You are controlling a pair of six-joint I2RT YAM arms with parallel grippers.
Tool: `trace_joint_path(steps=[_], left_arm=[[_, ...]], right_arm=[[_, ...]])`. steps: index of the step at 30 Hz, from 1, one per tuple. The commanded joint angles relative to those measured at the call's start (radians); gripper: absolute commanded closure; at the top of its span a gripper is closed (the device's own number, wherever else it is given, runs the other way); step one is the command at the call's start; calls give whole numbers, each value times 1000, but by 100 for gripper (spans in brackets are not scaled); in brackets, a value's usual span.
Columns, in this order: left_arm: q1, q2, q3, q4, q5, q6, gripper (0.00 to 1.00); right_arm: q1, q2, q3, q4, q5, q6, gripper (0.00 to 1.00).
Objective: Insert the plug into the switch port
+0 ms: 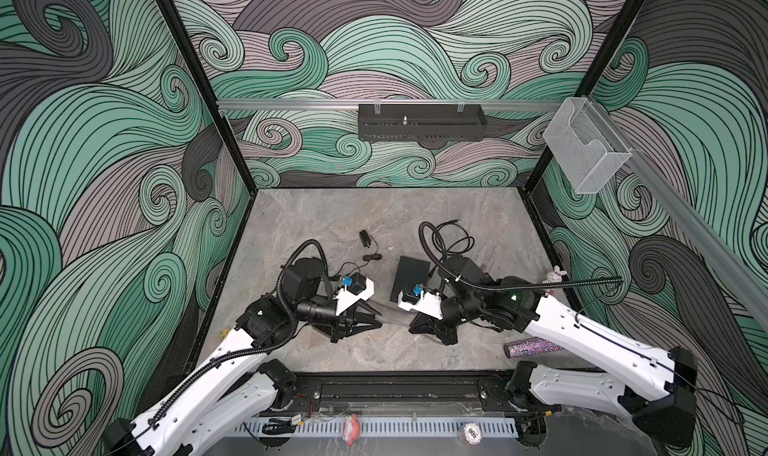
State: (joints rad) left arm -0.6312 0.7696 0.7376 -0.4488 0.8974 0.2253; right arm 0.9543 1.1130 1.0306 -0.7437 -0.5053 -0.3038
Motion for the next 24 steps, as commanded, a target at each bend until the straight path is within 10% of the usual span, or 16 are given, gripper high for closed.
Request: trace_joint_path(steps=[1, 7, 17, 24], left_arm=[[-7, 1, 46, -25, -3, 16, 76], [-7, -5, 47, -24, -18, 13, 77], [-7, -30, 37, -23, -27, 4, 79], [-7, -34, 52, -63, -110, -33, 67]], right_arm=[[-3, 2, 14, 13, -7, 12, 100], [-3, -12, 3, 50, 1, 29, 94], [-5, -208, -190, 470, 55, 295, 45], [-6, -141, -145, 286, 123, 249, 53]])
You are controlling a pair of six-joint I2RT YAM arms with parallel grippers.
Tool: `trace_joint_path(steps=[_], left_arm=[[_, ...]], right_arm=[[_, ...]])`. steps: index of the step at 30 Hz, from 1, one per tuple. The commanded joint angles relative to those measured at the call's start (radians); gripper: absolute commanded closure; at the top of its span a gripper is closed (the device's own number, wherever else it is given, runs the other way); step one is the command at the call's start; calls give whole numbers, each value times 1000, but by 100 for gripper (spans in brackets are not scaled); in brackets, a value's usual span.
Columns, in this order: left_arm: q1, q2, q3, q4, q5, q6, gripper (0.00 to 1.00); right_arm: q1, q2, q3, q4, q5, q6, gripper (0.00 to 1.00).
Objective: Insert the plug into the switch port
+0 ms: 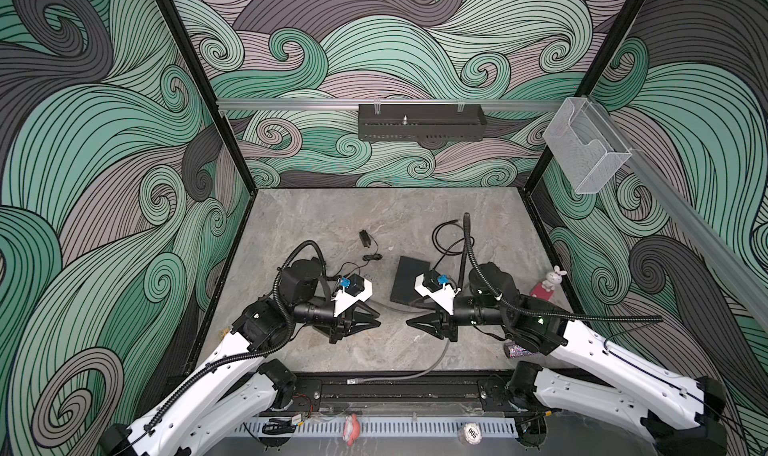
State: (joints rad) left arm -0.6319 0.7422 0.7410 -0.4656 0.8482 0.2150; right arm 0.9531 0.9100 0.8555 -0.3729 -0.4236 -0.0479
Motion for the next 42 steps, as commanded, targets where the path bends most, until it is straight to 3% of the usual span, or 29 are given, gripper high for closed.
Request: trace_joint_path(steps=[1, 4, 6, 14, 19, 25, 32, 39, 42], left_arm=[[-6, -9, 55, -57, -116, -51, 65], [-2, -51, 100, -141, -388, -160, 57], [4, -95, 113, -175, -519, -217, 50], [9, -397, 63, -192, -846, -398, 50], [9, -523, 29, -186, -833, -412, 50], [8, -516, 26, -189, -813, -415, 50], [8, -525, 18, -180, -807, -407, 50], [8, -528, 14, -175, -801, -396, 50], [8, -528, 14, -173, -797, -389, 50]], right_arm=[[-4, 92, 36, -110, 35, -7, 54], [34, 184, 30, -149, 26, 8, 54], [121, 208, -2, -133, 117, 9, 49], [299, 452, -24, -78, 250, 20, 48], [396, 624, 39, -117, 347, -12, 47], [442, 752, 102, -141, 402, -23, 50], [460, 799, 128, -157, 452, -22, 59], [461, 788, 107, -142, 409, -52, 68], [460, 782, 98, -148, 402, -67, 79]])
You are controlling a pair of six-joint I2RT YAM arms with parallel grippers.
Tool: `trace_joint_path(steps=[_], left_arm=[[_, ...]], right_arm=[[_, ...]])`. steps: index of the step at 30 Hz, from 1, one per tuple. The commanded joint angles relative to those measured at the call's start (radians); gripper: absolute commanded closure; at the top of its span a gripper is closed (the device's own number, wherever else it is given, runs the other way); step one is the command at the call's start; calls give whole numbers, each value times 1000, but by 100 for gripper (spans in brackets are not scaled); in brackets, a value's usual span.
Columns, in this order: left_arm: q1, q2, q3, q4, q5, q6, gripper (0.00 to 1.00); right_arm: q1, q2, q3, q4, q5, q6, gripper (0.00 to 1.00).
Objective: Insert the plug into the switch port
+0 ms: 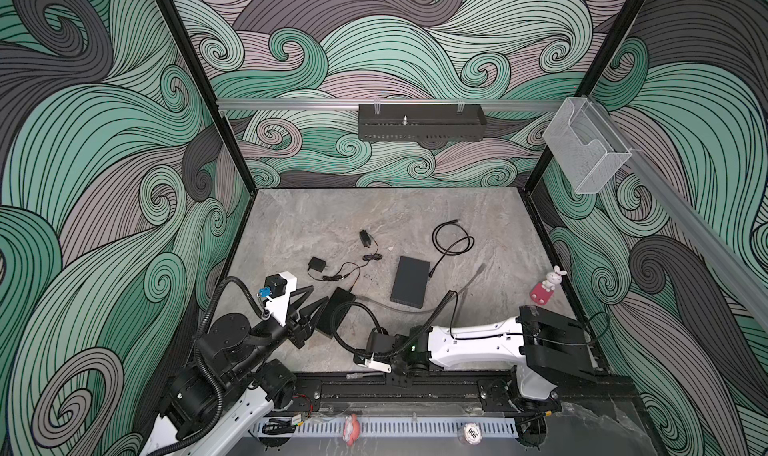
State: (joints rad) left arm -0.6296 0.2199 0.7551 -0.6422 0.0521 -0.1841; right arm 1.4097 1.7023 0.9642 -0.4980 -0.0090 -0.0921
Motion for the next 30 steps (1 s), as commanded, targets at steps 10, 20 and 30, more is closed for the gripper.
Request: trace_joint_path(steps=[10, 20, 30], left_arm=[[7, 41, 36, -5, 98, 122, 45], [5, 321, 37, 205, 509, 294, 40], [3, 419, 46, 304, 768, 394, 42]], right_arm=[[-37, -291, -57, -75, 54, -55, 98], [-144, -737, -57, -210, -31, -110, 100], [-285, -909, -57, -259, -303, -31, 100]])
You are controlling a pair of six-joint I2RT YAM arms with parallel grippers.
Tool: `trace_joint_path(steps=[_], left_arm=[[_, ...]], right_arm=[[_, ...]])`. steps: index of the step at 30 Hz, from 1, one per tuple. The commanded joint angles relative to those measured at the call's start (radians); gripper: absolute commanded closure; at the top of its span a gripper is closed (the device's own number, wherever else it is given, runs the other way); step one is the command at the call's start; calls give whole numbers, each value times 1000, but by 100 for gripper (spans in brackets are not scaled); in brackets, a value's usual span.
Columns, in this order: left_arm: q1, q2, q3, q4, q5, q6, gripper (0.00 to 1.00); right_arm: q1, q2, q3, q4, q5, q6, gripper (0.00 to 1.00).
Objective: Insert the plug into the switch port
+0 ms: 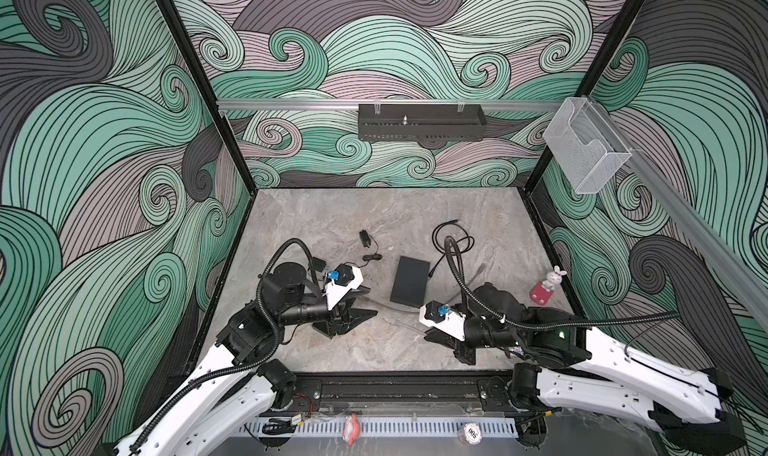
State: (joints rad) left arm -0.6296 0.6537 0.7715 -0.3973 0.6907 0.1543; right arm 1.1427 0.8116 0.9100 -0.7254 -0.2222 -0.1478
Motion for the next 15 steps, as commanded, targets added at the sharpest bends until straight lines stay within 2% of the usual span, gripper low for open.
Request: trace_joint_path(steps=[1, 4, 8, 15], left_arm=[[3, -21, 20, 67, 145, 55, 42], [2, -33, -5, 92, 191, 44, 42], [-3, -33, -12, 97, 254, 44, 44], [-14, -14, -12, 77, 258, 44, 48]], right_arm=[[-27, -18, -1, -37, -107, 28, 100], [-46, -4, 3, -38, -181, 36, 100], [-55, 25, 16, -37, -219, 39, 100], [-71, 51, 27, 10, -288, 56, 100]])
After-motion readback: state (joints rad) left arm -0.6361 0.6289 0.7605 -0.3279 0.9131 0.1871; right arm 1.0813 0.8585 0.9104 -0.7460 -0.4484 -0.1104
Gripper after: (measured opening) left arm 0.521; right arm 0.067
